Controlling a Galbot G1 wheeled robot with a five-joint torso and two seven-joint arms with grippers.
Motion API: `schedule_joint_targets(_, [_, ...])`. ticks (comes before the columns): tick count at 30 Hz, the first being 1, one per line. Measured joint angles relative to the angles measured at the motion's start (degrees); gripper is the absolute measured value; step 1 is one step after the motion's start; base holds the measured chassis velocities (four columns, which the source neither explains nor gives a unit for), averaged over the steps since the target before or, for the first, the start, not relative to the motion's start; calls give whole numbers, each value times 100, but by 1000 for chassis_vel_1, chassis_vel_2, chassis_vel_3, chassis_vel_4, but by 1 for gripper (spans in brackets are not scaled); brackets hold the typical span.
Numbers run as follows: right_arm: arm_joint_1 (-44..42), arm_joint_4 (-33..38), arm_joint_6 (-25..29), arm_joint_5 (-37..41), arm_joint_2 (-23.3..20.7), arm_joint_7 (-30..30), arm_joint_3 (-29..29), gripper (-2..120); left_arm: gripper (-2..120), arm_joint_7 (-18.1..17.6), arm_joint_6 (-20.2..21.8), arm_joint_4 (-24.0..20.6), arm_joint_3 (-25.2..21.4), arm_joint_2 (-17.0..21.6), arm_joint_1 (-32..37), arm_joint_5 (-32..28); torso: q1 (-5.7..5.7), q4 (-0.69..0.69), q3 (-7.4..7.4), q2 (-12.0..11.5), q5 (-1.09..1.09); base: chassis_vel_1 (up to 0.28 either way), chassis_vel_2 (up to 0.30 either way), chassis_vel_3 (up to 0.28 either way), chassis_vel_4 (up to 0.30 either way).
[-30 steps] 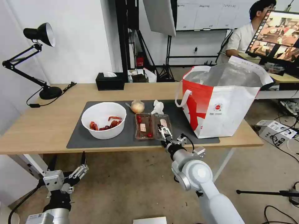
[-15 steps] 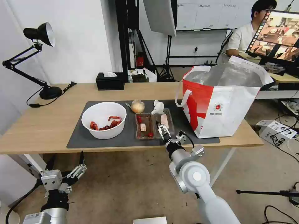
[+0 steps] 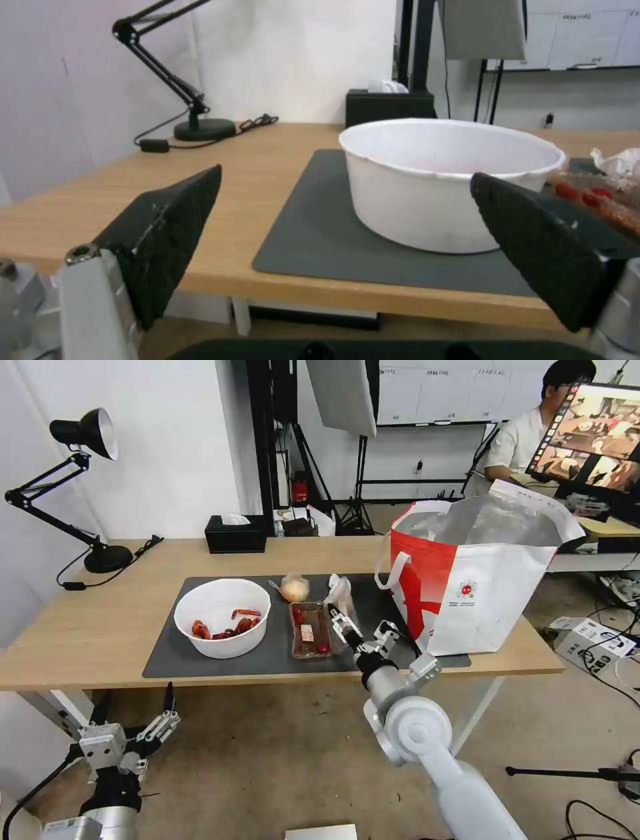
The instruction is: Pick up the trash from the table and place it into the takeout bag.
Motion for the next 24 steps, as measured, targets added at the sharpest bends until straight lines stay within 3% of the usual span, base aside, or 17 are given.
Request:
schedule_joint_targets(4, [291, -233, -190, 206, 92, 35, -198, 100, 100, -1, -23, -1, -39, -4, 13, -2, 0, 0, 0, 0, 0, 0, 0, 0, 0])
schedule_joint_targets(10, [936, -785, -807, 960, 375, 658, -466, 100, 100, -3, -40, 18, -116, -6, 33, -2, 0, 1, 0, 0, 0, 0, 0, 0, 0])
schedule_joint_targets(14, [1115, -899, -914, 1148, 396, 882, -499, 100, 100, -6, -45, -10, -161, -6, 56, -2, 0, 0, 0, 0, 0, 0, 0, 0, 0])
schedule_joint_targets(20, [1175, -903, -921, 1298, 294, 841, -458, 100, 100, -7, -48, -36, -180, 9, 64, -12, 0, 0, 0, 0, 1, 0, 0, 0, 0])
schedule_joint_targets(24, [1460, -987, -1017, 789, 20, 193, -443, 100, 100, -9, -48, -62, -207, 50, 64, -45, 0, 0, 0, 0, 1, 0, 0, 0, 0])
